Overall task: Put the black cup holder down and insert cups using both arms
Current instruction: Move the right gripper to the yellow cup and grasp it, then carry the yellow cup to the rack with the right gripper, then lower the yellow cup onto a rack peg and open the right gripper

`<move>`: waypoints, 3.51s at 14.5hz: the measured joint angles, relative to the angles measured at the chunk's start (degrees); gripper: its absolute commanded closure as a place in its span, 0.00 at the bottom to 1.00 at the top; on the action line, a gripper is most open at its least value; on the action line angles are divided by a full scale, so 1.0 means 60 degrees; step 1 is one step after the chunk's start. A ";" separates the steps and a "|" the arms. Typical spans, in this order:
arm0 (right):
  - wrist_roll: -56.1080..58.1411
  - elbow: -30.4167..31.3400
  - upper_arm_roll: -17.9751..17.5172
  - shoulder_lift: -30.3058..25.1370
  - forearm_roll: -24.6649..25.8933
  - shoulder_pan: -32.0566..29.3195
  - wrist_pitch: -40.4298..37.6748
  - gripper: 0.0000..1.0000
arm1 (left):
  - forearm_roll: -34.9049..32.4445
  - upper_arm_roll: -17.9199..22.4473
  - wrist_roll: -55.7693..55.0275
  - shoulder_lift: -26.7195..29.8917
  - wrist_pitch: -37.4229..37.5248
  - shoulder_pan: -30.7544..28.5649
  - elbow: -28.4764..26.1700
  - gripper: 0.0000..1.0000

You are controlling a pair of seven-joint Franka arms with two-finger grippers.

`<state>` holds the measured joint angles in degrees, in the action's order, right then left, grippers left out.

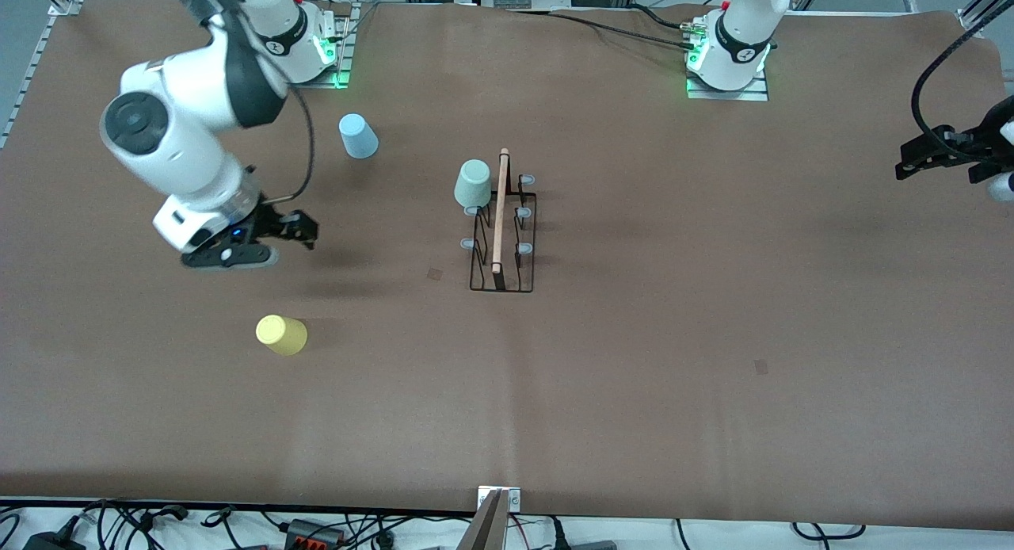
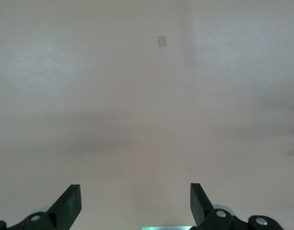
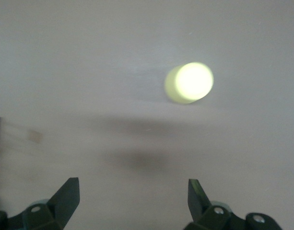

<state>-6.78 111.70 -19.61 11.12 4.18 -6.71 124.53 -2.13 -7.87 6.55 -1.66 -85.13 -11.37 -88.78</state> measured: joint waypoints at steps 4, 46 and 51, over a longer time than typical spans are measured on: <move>0.1958 -0.1345 0.0797 0.1648 0.0000 0.0000 0.0243 0.00 | 0.0243 0.1598 -0.0004 0.0195 0.0005 0.1494 -0.0233 0.00; -0.7826 -0.2862 0.1254 0.1724 -0.0108 0.5662 -0.0489 0.86 | 0.0496 0.2073 0.0028 0.0186 -0.0385 0.1683 -0.0371 0.00; -0.8341 -0.2883 0.1141 0.2081 0.0272 0.5819 -0.0282 0.85 | 0.0496 0.2073 0.0028 0.0186 -0.0385 0.1683 -0.0371 0.00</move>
<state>-56.83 94.40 -12.77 23.60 5.81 28.20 122.83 0.85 4.57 6.72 -0.54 -87.44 -1.27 -91.01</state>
